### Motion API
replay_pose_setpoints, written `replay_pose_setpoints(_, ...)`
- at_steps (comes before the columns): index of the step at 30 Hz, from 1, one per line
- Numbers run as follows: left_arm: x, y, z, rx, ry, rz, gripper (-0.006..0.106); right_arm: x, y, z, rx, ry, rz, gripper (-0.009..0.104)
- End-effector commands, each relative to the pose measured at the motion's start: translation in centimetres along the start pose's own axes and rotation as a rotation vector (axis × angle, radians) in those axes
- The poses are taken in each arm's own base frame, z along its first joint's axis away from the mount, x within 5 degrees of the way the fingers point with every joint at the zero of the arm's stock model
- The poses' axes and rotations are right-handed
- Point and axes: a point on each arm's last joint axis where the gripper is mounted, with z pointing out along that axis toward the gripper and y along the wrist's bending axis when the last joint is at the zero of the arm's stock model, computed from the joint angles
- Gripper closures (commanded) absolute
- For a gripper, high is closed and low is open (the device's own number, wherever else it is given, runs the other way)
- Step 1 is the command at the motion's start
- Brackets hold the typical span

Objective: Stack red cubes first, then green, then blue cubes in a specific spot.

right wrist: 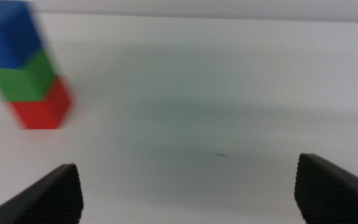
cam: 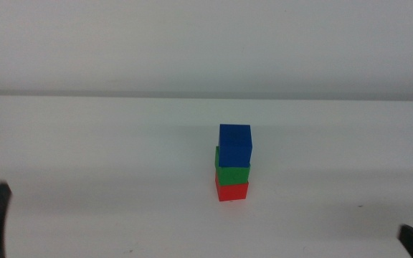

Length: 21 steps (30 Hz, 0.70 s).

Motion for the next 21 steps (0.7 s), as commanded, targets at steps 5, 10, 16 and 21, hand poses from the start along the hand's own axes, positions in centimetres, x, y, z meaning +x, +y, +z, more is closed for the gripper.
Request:
replay_pose_setpoints(5,4.7,-0.1,-0.5,-0.002,-0.041,-0.024,0.007,3.4,-1.2,-0.7,0.167,-0.167,0.048,0.004)
replay_pose_setpoints(10,4.7,0.0,-0.4,-0.008,-0.048,-0.02,0.007,4.5,-1.3,-0.6,0.186,-0.221,0.041,0.004)
replay_pose_setpoints(16,4.7,0.0,-0.4,-0.012,-0.048,0.006,0.007,4.4,-1.4,-0.7,0.203,-0.238,0.0,0.004)
replay_pose_setpoints(21,4.7,0.0,-0.4,-0.012,-0.05,0.006,0.007,4.4,-1.4,-0.7,0.2,-0.241,0.008,0.004)
